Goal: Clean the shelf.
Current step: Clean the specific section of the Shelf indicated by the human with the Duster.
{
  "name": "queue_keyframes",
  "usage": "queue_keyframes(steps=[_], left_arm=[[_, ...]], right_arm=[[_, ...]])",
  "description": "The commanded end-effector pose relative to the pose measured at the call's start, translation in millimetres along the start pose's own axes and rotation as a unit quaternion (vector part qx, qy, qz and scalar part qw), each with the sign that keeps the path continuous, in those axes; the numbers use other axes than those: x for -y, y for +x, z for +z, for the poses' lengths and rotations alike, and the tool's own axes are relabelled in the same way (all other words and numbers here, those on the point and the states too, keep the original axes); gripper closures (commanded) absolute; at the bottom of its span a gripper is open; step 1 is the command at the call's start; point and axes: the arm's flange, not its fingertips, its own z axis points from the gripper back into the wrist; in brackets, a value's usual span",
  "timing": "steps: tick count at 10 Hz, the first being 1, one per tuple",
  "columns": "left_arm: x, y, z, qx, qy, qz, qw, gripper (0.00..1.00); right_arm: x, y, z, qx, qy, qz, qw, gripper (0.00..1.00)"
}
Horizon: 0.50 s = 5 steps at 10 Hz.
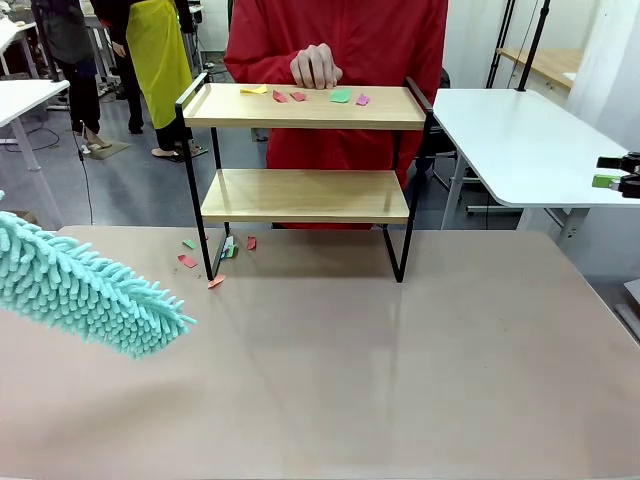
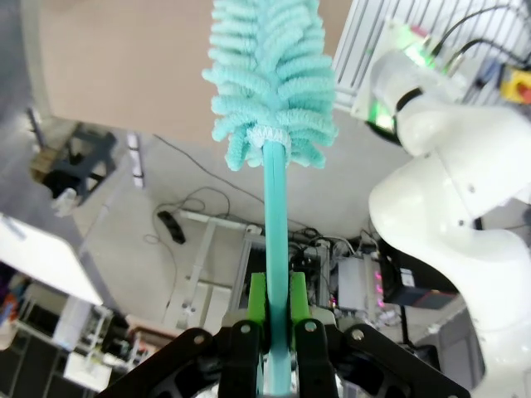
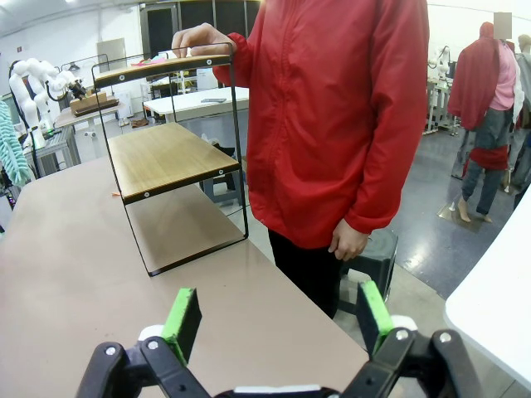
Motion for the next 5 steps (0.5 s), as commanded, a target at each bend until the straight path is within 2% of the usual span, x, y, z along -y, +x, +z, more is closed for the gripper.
queue_keyframes(steps=[1,3,4,5], left_arm=[[-9,-5,-3,0.069,-0.006,-0.023,0.997,0.87],[-21,-9,-2,0.153,-0.004,-0.043,0.987,0.87],[-26,-11,-1,0.220,0.002,-0.059,0.974,0.87],[-35,-9,3,0.296,0.021,-0.045,0.954,0.87]], right_arm=[[-1,8,-3,-0.008,-0.005,-0.003,1.000,0.00],[-1,8,-3,-0.008,-0.005,-0.003,1.000,0.00],[-1,8,-3,-0.008,-0.005,-0.003,1.000,0.00],[-1,8,-3,-0.008,-0.005,-0.003,1.000,0.00]])
